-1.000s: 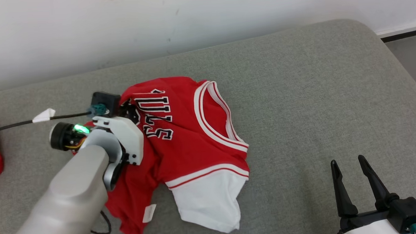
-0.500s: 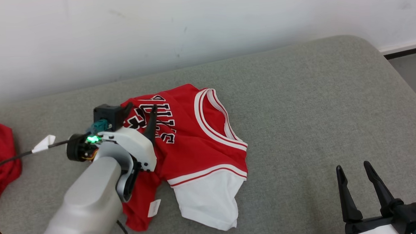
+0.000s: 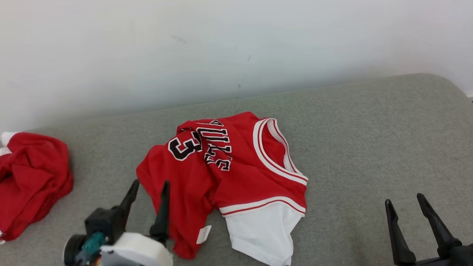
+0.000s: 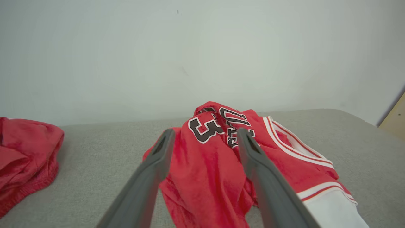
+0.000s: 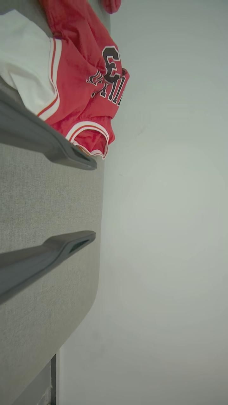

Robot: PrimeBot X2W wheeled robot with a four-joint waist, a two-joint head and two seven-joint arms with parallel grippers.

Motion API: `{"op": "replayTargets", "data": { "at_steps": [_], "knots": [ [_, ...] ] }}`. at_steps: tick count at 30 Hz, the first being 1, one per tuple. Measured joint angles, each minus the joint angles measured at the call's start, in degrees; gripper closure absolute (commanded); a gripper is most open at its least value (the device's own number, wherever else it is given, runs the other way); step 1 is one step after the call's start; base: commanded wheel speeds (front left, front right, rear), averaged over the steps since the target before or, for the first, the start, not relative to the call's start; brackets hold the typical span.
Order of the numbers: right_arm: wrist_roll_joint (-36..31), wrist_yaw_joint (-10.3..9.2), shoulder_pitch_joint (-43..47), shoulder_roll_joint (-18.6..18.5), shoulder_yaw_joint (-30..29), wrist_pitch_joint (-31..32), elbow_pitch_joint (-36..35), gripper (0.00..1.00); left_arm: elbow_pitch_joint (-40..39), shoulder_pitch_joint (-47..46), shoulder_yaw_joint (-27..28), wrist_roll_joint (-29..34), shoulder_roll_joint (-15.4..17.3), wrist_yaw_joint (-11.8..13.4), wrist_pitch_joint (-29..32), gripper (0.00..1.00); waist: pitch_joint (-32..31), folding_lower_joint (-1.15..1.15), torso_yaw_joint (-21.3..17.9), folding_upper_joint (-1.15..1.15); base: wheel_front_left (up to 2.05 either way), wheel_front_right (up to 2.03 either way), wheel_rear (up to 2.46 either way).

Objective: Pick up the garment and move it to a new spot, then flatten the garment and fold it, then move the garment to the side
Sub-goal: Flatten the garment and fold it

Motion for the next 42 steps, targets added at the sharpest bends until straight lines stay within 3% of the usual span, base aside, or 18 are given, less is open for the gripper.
{"op": "replayTargets", "data": {
  "at_steps": [5, 11, 16, 24, 33, 42],
  "knots": [
    [-0.54, 0.0, 0.46, -0.46, 0.26, 0.0, 0.34, 0.0, -6.7, 10.02, 4.69, 4.12, -0.26, 1.88, 0.0, 0.0, -0.88, 0.0, 2.04, 0.0, 0.0, 0.0, 0.0],
    [-0.88, 0.0, 1.29, -0.35, 1.62, 0.0, 1.94, 0.0, -9.84, 20.52, 11.38, 9.92, -3.5, 0.93, 0.0, 0.0, -1.99, 0.0, 3.16, 0.0, 0.0, 0.0, 0.0],
    [-0.75, 0.0, 2.66, -0.19, 2.12, 0.0, 4.37, 0.0, -11.15, 26.42, 17.9, 14.26, -7.99, -2.08, -0.01, 0.0, -3.03, 0.0, 3.7, 0.0, 0.0, 0.0, 0.0],
    [-0.45, 0.0, 3.54, -0.05, 2.03, 0.0, 7.3, 0.0, -10.98, 30.77, 24.96, 21.14, -13.3, -9.07, 0.0, 0.0, -4.4, 0.0, 4.41, 0.0, 0.0, 0.0, 0.0],
    [-0.35, 0.0, 3.54, 0.07, 1.52, 0.0, 7.51, 0.0, -12.22, 30.72, 30.25, 24.61, -16.0, -13.92, 0.0, 0.0, -4.38, 0.0, 4.72, 0.0, 0.0, 0.0, 0.0],
    [-0.35, 0.0, 3.36, 0.11, 1.31, 0.0, 7.13, 0.0, -12.27, 30.6, 31.89, 26.6, -17.34, -16.89, 0.0, 0.0, -3.96, 0.0, 4.7, 0.0, 0.0, 0.0, 0.0]
  ]
}}
